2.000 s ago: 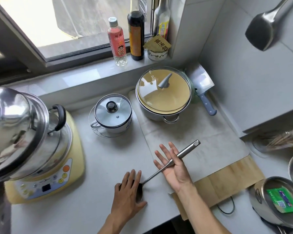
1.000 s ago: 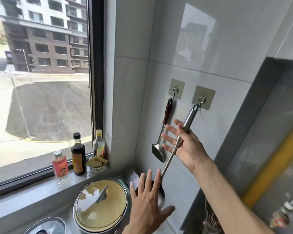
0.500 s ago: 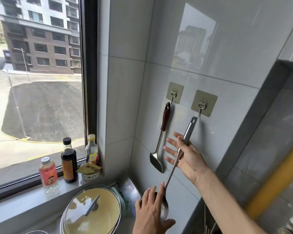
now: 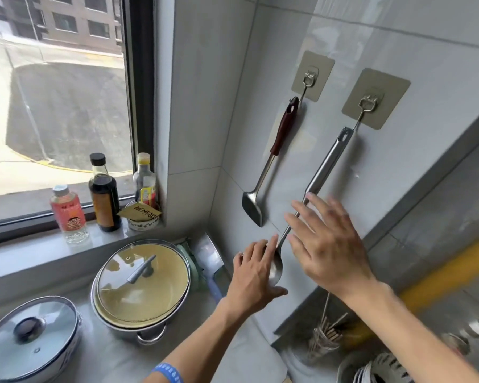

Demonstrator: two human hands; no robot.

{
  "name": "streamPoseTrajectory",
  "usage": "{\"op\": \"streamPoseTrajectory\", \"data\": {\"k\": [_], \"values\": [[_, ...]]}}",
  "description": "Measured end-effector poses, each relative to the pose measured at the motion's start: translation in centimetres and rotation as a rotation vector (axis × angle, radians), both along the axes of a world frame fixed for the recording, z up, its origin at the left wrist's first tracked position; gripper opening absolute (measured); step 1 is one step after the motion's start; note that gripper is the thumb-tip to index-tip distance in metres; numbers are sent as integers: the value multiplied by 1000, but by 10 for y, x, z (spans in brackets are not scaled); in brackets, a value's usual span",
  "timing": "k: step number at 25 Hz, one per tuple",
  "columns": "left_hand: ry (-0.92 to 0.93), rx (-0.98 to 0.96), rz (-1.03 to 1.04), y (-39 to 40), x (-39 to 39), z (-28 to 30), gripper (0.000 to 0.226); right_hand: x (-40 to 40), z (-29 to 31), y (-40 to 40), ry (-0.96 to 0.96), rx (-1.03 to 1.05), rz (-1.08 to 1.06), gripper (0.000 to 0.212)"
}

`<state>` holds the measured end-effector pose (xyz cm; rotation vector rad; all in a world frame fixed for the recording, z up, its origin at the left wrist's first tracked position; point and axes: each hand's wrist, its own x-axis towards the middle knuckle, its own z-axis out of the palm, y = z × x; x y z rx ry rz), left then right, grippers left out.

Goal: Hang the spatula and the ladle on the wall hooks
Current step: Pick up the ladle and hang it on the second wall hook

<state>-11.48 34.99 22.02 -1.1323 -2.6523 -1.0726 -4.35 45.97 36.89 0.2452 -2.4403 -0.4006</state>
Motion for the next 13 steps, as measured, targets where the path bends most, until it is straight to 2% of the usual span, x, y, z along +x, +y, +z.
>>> {"op": "streamPoseTrajectory", "data": {"k": [2, 3, 6, 13], "values": [[-22, -17, -8, 7, -5, -3, 126, -10, -1, 18, -234, 378, -67, 42], [-28, -15, -6, 10, -8, -5, 128, -13, -1, 25, -337, 465, -122, 48], [-26, -6, -6, 20, -15, -7, 129, -18, -6, 37, -468, 529, -254, 61], [-64, 89, -84, 29, -18, -14, 128, -16, -25, 34, -464, 516, -301, 73]]}}
